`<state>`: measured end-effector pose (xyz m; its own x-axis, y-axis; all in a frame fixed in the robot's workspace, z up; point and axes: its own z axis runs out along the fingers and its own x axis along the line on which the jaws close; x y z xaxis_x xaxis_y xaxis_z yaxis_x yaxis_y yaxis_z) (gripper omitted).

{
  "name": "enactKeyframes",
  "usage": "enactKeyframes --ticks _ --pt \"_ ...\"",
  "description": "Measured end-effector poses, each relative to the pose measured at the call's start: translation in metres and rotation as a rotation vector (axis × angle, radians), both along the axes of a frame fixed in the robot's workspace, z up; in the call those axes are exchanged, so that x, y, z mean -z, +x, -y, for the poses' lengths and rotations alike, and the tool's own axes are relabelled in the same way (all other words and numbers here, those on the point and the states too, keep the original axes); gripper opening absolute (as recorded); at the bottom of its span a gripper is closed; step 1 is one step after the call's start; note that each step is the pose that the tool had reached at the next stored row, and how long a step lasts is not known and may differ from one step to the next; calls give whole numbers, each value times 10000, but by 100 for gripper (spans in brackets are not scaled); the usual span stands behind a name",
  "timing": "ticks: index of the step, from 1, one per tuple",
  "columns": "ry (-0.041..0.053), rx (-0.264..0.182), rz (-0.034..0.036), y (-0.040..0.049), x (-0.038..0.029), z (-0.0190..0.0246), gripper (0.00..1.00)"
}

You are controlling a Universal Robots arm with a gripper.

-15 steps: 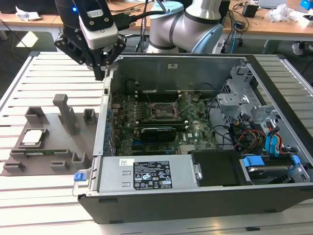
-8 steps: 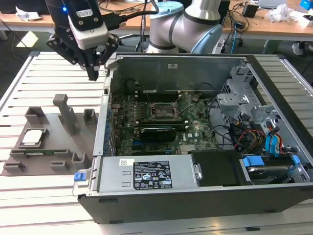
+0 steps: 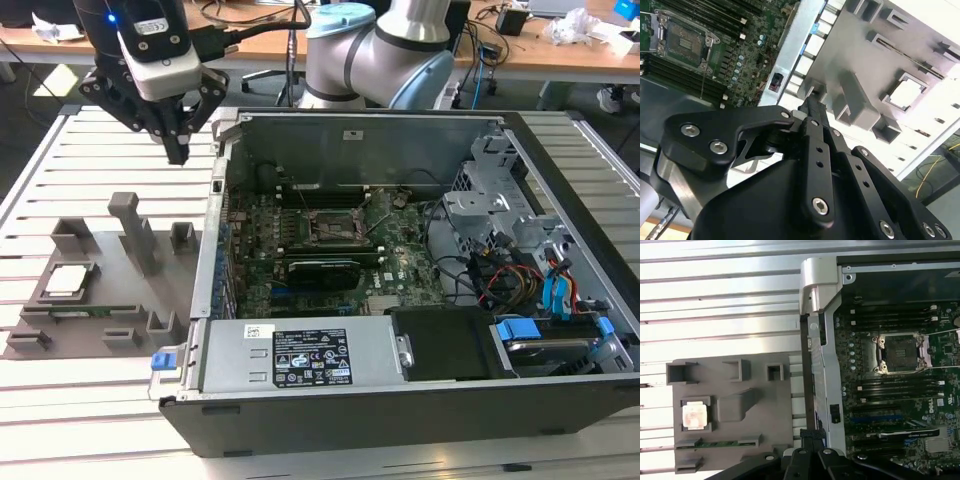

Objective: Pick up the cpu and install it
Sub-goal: 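Reach for the cpu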

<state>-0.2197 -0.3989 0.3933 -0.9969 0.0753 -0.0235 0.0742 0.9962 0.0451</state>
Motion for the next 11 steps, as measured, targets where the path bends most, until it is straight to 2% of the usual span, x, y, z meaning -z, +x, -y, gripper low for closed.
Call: enactKeyframes --ticks 3,11 --pt "0 0 0 -55 0 0 11" --pt "0 0 -1 -325 0 0 11"
